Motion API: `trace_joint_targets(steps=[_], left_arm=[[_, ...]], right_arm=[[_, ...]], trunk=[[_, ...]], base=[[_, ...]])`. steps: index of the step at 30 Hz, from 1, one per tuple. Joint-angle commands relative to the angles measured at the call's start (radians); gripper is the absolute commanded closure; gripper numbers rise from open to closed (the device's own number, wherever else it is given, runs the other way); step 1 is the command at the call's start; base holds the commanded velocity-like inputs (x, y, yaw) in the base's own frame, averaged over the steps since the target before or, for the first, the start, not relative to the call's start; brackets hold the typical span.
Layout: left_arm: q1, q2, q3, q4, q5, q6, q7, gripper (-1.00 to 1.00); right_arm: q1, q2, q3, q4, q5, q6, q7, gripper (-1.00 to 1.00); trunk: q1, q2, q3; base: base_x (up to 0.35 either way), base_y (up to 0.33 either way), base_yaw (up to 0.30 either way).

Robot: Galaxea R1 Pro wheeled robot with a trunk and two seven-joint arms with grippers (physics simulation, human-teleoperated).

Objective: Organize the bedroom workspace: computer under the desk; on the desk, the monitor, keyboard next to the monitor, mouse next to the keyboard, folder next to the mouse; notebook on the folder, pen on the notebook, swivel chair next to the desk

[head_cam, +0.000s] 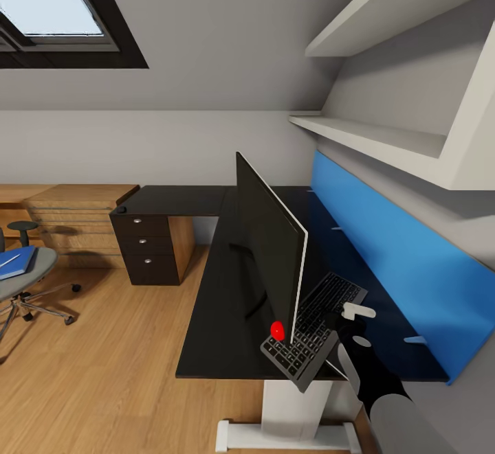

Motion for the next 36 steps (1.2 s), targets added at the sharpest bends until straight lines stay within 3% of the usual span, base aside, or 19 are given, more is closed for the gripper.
trace_joint_targets(steps=[1, 15, 16, 20, 36], left_arm=[[-0.001, 0.001, -0.007, 0.0, 0.011, -0.006, 0.006, -1.0], [-0.001, -0.002, -0.008, -0.008, 0.013, -0.006, 0.006, -1.0], [-0.001, -0.002, -0.008, -0.008, 0.014, -0.006, 0.006, -1.0], [0.0, -0.003, -0.009, -0.007, 0.014, -0.006, 0.007, -1.0], [-0.001, -0.003, -0.009, -0.005, 0.014, -0.005, 0.008, -1.0]], right_arm=[[-0.001, 0.001, -0.004, 0.0, 0.003, -0.001, 0.0, -1.0], [-0.001, -0.004, -0.002, 0.003, 0.021, -0.001, 0.003, -1.0], [-0.001, -0.003, -0.002, 0.005, 0.052, -0.001, 0.004, -1.0], [-0.001, -0.001, -0.002, 0.007, 0.075, -0.001, 0.003, -1.0], [-0.001, -0.001, -0.002, 0.01, 0.082, 0.0, 0.002, -1.0]], trunk=[[0.0, -0.001, -0.001], [0.0, -0.001, -0.001], [0.004, -0.008, -0.004], [0.019, -0.036, -0.017], [0.08, -0.148, -0.067]], base=[[0.0, 0.0, 0.016], [0.0, 0.0, 0.002], [0.0, 0.0, 0.0], [0.0, 0.0, 0.0], [0.0, 0.0, 0.0]])
